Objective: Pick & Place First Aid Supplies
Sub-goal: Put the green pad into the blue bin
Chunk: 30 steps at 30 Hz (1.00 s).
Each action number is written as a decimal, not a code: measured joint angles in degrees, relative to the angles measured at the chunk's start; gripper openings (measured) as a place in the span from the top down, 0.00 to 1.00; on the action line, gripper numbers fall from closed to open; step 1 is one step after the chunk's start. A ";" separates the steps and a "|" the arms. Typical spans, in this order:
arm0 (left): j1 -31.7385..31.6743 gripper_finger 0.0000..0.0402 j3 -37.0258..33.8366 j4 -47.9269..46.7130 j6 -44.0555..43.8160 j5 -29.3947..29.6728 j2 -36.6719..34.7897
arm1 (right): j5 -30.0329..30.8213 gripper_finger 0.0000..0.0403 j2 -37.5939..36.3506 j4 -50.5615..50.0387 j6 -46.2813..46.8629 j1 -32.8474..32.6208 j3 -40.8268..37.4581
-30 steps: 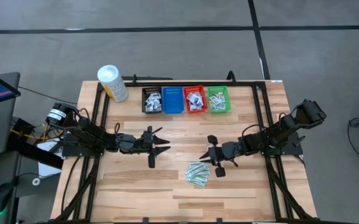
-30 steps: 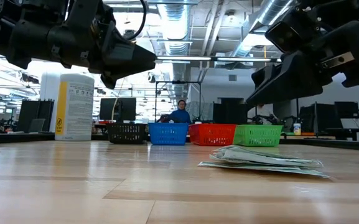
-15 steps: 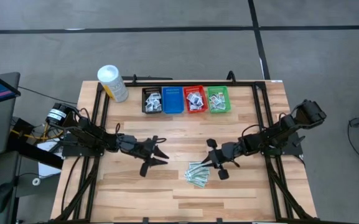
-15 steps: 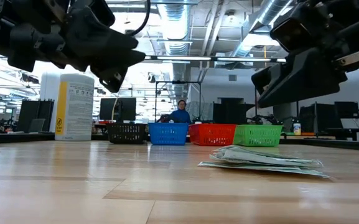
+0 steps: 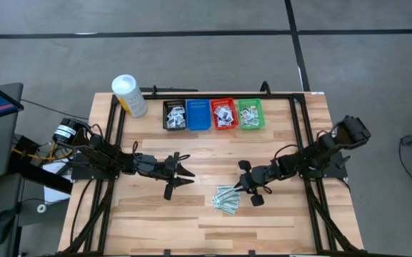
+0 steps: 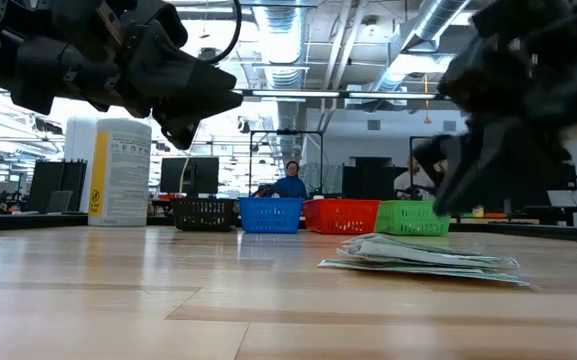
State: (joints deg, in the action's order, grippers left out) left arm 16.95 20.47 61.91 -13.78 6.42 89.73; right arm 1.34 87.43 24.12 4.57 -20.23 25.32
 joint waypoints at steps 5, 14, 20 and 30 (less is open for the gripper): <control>0.02 0.72 0.00 0.09 0.00 0.00 0.00 | 0.12 0.87 6.45 4.38 -0.92 0.15 -0.01; 0.02 0.72 0.00 0.09 0.00 -0.02 0.00 | 0.16 0.87 5.59 4.52 -1.98 0.51 0.86; 0.01 0.72 0.00 0.09 0.00 0.00 0.00 | 0.16 0.83 5.63 4.61 -1.98 0.44 0.86; 0.00 0.72 0.00 0.09 0.00 -0.02 0.00 | 0.18 0.65 5.63 5.07 -2.13 0.44 0.86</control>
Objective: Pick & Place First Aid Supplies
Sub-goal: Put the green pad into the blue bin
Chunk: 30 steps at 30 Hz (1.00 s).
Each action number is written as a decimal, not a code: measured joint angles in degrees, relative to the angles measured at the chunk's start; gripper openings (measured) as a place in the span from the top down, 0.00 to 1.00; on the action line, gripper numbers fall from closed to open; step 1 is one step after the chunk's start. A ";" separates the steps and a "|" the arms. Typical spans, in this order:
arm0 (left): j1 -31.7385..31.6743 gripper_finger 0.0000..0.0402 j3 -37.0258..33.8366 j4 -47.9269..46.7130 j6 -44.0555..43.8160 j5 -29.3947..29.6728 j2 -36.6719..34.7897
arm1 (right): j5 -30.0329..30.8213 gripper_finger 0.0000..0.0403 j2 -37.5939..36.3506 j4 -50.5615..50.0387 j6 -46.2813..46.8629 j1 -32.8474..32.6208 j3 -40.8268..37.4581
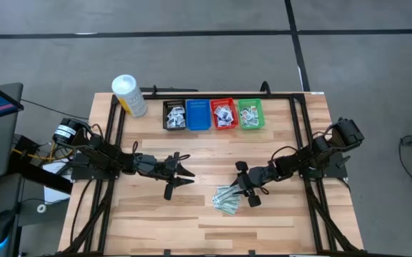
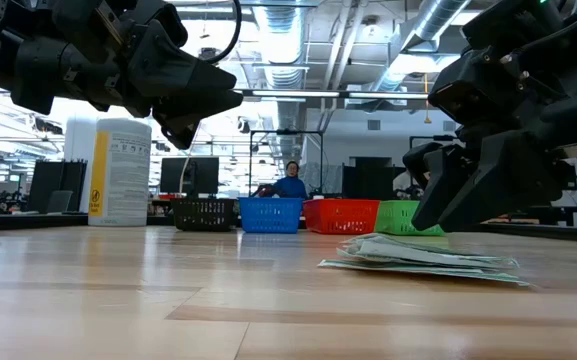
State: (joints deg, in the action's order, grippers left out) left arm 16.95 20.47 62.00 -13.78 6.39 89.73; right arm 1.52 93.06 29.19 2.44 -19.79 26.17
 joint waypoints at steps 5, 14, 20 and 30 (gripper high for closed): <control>0.01 0.72 0.00 0.00 0.01 0.00 0.00 | 0.00 0.61 0.00 -0.02 -0.02 0.00 0.00; 0.02 0.72 0.00 0.02 0.02 0.00 0.00 | 0.00 0.62 0.04 -0.48 -0.01 0.00 0.00; 0.00 0.72 0.00 0.22 0.02 0.00 0.00 | 0.00 0.65 0.04 -0.46 0.04 0.00 0.00; 0.00 0.72 0.00 0.22 0.02 0.00 0.00 | 0.00 0.63 0.04 -0.46 0.15 0.00 0.00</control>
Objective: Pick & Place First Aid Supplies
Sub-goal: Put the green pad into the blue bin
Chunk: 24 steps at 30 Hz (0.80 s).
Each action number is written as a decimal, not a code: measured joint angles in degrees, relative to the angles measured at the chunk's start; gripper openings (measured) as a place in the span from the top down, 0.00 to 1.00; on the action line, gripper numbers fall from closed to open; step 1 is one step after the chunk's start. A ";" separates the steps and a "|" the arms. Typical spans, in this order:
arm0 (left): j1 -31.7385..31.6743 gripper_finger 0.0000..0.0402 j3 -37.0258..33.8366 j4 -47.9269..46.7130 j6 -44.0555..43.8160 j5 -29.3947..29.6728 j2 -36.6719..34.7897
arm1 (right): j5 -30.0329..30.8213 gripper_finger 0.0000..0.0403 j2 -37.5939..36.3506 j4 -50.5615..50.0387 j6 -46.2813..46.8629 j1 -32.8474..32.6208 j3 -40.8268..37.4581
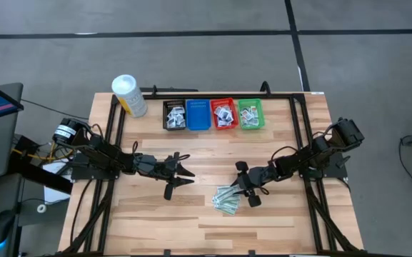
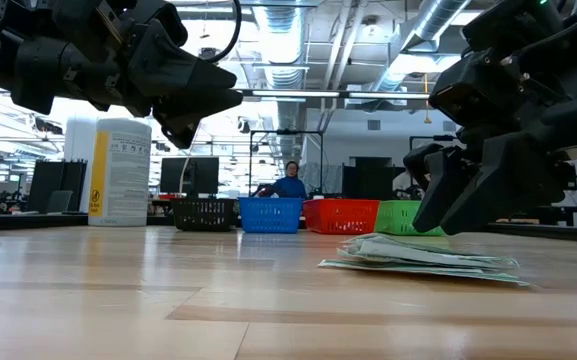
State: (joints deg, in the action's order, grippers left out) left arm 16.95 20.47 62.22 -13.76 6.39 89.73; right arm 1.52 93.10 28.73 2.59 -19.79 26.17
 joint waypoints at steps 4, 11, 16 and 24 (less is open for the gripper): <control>0.02 0.72 0.00 0.00 -0.01 0.00 0.00 | 0.02 0.64 0.00 0.00 -0.02 0.00 0.00; 0.00 0.72 0.00 0.00 -0.02 0.00 0.00 | 0.00 0.66 0.00 0.00 -0.04 0.00 0.00; 0.02 0.72 0.00 0.08 -0.02 0.00 0.00 | 0.03 0.66 2.39 1.01 0.00 0.04 0.02; 0.00 0.72 0.00 0.44 -0.02 -0.02 0.00 | -0.04 0.64 7.07 6.28 -0.97 0.11 0.19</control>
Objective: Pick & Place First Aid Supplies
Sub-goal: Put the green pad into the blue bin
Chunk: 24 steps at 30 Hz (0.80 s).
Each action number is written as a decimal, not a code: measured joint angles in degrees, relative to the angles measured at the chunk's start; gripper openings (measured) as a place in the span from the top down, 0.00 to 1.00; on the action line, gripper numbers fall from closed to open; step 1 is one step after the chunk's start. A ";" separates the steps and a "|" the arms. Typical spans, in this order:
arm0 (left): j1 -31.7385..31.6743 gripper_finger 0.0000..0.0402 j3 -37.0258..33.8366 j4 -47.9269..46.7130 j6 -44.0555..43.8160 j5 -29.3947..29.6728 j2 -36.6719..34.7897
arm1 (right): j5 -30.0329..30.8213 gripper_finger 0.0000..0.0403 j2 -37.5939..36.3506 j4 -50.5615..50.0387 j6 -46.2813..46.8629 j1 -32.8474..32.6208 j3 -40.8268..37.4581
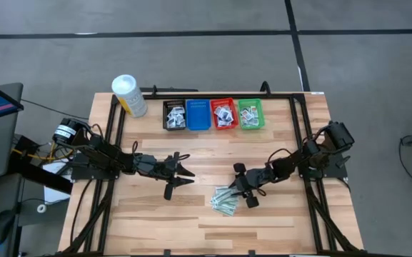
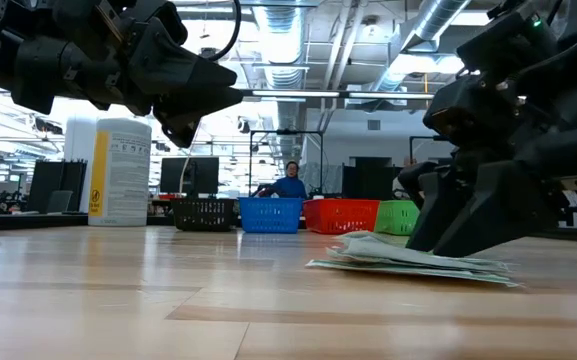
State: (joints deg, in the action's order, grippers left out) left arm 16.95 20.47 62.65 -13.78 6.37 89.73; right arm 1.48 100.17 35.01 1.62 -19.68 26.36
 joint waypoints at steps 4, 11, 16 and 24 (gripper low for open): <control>0.02 0.72 0.00 0.00 0.00 0.00 0.00 | -0.31 0.66 -0.23 -0.66 -0.51 0.33 -0.06; 0.00 0.72 0.00 0.00 0.00 0.00 0.00 | -2.59 0.76 0.23 -0.93 0.14 1.28 0.01; 0.01 0.72 0.00 0.00 0.00 0.00 0.00 | -2.84 0.84 0.27 -1.14 -0.08 1.49 -0.06; 0.01 0.72 0.00 0.00 0.00 0.02 0.00 | -2.99 0.88 0.16 -0.39 -0.74 1.49 -0.15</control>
State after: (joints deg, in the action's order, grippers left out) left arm 16.96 20.47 62.65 -13.78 6.39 89.73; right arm -1.52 100.33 34.62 0.88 -18.20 26.22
